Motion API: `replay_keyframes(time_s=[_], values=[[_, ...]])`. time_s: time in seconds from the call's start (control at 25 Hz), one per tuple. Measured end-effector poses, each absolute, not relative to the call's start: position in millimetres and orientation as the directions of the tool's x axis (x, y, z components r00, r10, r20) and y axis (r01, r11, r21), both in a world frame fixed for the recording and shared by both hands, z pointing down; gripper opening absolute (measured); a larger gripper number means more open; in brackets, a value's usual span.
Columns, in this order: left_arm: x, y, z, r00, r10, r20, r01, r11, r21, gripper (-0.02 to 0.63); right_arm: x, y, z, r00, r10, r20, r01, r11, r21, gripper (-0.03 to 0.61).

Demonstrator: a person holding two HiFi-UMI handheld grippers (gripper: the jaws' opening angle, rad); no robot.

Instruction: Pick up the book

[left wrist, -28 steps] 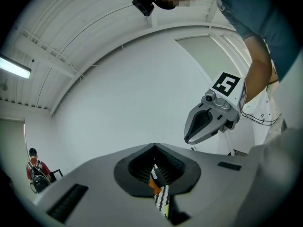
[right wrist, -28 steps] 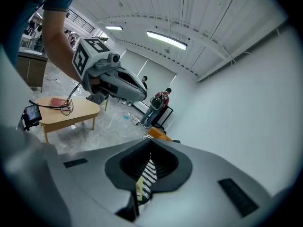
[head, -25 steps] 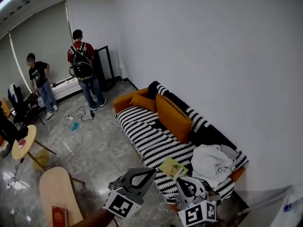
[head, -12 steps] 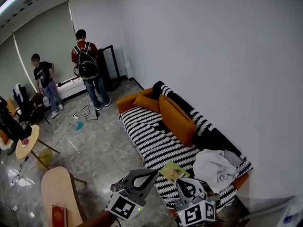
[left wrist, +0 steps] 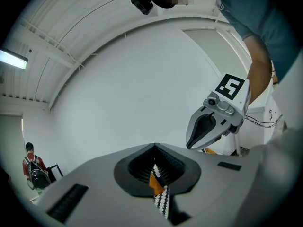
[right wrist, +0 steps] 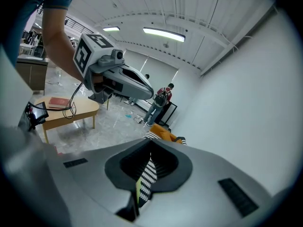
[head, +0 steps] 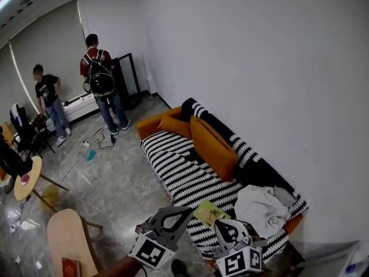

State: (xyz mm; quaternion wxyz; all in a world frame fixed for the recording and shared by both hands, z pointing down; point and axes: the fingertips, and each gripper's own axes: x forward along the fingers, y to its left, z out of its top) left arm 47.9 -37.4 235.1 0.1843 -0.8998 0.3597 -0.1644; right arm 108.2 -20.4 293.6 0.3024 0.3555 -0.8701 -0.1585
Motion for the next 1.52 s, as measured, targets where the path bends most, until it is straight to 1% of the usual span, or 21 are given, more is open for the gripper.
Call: replay_keyframes(time_s=[0.48,0.92,1.12,1.52], values=[[22.7,-116.0,257.2,0.761,-0.625,0.176,-0.525,-0.752,-0.399,0.003,85.8,-91.0,315.7,-0.468,-0.754,0.461,-0.586,0.655,0.476,0.014],[-6.1,-152.8,275.2,0.801,-0.573,0.171,-0.494,-0.795,-0.351,0.003,60.7,-122.9,338.9,-0.399,-0.767,0.503,-0.615,0.631,0.473,0.012],[-10.7,-156.8,290.4,0.802,-0.567,0.188,-0.493,-0.806,-0.328,0.003,59.6,-131.3,365.0,-0.386,-0.751,0.536,-0.609,0.644,0.463,0.014],[-19.9,-168.6,320.9,0.773,-0.585,0.245,-0.516,-0.805,-0.293,0.003,75.3,-156.0,454.7,-0.347,-0.718,0.603,-0.618,0.659,0.429,0.014]])
